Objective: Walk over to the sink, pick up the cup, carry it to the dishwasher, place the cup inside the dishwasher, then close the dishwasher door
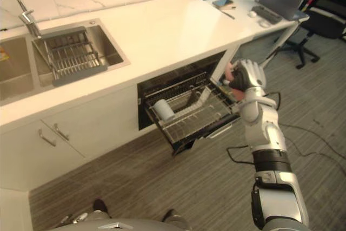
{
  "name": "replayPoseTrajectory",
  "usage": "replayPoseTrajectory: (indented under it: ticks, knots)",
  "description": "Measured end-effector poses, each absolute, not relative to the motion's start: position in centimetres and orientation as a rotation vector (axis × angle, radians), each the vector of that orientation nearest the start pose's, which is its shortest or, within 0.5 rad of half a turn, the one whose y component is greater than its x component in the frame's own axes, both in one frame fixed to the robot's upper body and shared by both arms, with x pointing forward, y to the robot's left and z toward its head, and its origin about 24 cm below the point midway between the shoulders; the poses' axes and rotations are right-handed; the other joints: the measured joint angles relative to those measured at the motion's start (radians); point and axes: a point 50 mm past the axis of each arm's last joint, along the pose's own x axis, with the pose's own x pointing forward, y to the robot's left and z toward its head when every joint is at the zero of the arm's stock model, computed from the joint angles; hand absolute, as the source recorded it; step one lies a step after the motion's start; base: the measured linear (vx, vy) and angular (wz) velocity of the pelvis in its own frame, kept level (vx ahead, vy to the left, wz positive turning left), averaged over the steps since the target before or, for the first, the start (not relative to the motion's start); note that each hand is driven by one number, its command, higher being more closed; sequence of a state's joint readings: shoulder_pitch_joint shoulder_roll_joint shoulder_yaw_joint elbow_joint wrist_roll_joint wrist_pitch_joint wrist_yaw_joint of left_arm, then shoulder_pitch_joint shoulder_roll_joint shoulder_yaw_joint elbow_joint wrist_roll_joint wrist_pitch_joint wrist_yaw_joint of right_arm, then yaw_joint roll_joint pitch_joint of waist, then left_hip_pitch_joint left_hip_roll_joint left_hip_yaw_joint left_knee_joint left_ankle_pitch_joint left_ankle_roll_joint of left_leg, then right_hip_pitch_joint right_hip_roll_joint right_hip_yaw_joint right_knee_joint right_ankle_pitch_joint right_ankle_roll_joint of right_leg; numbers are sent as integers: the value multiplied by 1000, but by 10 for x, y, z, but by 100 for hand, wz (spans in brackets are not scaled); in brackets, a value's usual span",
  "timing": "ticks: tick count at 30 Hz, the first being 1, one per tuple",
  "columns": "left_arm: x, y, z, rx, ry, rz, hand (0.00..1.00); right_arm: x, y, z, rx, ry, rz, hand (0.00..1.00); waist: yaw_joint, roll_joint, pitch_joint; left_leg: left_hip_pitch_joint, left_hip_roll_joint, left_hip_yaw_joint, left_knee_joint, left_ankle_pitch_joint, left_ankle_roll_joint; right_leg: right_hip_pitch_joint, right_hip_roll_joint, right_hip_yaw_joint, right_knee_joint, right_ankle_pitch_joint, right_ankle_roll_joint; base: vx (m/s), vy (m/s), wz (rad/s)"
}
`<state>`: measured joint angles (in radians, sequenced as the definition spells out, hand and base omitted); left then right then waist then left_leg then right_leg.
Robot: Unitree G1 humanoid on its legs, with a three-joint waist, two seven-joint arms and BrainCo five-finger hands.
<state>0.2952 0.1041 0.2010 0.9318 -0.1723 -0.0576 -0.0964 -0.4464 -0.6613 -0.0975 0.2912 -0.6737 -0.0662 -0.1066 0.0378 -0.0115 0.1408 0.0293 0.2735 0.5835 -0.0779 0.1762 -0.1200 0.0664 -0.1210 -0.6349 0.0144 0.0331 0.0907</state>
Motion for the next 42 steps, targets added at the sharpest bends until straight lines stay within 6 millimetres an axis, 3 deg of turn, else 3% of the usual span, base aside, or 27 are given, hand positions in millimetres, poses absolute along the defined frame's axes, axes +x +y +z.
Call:
replayPoseTrajectory:
  ticks: [3, 6, 13, 21, 25, 27, 32, 37, 42]
  knots:
    - [34, 218, -159, -211, 1089, 334, 0, 327, -276, 184, -1274, -277, -282, 100, 22, 2, 11, -18, -23, -129, 14, -40, -9, -44, 9, 67, -6, 8, -12, -54, -16, -58]
    - [40, 220, -158, -232, 1061, 335, 0, 336, -262, 203, -1278, -358, -259, 100, 16, -5, 59, -31, -37, -132, 20, -41, -8, -68, 8, 103, -27, 38, -20, -24, 31, -37]
    - [62, 218, -155, -241, 1002, 314, 0, 345, -265, 218, -1295, -368, -289, 100, 12, 31, 112, -104, -81, -229, 0, -22, 17, -112, -13, 70, -54, 75, -22, 22, 39, 16]
    - [92, 226, -146, -236, 912, 274, 0, 358, -261, 240, -1290, -412, -338, 100, 23, 35, 213, -187, -120, -281, 0, -8, 37, -176, -43, 47, -52, 103, -26, 27, 44, 12]
    - [97, 231, -143, -249, 886, 282, 0, 361, -261, 255, -1268, -439, -384, 100, 28, 38, 243, -221, -131, -285, 0, -4, 47, -210, -54, 48, -50, 114, -25, -8, 63, 3]
    - [104, 232, -140, -254, 860, 276, 0, 360, -261, 268, -1300, -473, -403, 100, 36, 47, 282, -226, -136, -286, 0, 0, 52, -215, -59, 48, -50, 119, -24, -14, 51, 3]
    - [114, 226, -137, -251, 835, 240, 0, 363, -256, 282, -1298, -503, -398, 100, 45, 60, 307, -280, -145, -293, 0, 11, 66, -273, -70, 49, -36, 127, -28, -9, 43, 3]
    - [123, 220, -135, -237, 816, 194, 0, 367, -262, 302, -1298, -503, -485, 100, 52, 92, 326, -339, -163, -312, 0, 21, 77, -330, -86, 50, -36, 144, -26, -3, 30, 4]
    - [126, 208, -136, -251, 808, 130, 0, 363, -271, 331, -1346, -525, -578, 100, 74, 152, 356, -393, -185, -340, 0, 27, 84, -397, -105, 70, -33, 163, -24, 7, 9, -4]
